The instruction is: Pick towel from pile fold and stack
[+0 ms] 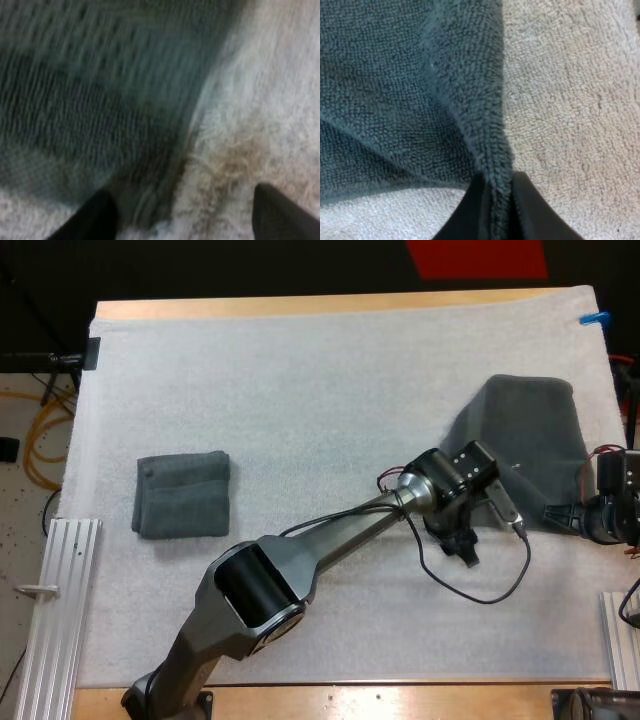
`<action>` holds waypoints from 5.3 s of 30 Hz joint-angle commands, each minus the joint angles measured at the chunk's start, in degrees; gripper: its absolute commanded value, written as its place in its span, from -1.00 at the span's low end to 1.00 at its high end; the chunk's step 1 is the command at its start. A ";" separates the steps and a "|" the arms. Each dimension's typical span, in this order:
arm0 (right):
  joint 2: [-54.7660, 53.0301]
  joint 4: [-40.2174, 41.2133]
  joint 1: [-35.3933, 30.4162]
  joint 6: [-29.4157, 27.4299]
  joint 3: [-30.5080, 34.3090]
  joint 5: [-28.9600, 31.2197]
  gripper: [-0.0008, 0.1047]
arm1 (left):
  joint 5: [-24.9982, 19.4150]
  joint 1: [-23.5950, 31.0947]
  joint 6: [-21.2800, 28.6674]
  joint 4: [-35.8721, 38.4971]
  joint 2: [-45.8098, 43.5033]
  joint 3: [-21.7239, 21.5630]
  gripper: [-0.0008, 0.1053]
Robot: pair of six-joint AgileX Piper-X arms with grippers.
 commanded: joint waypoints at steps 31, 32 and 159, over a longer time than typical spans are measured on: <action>-0.30 -0.44 -0.39 0.16 -0.07 -1.34 -0.99 | -6.76 -0.23 -1.66 8.98 -2.76 -8.24 -0.98; -0.49 -0.44 -0.39 0.16 -0.07 -2.29 -0.99 | -6.77 -0.23 -1.66 8.97 -3.72 -8.24 -0.98; -22.36 34.81 28.35 6.22 -34.37 -13.37 -0.99 | -9.24 3.81 -6.22 33.62 -38.20 -15.13 -0.98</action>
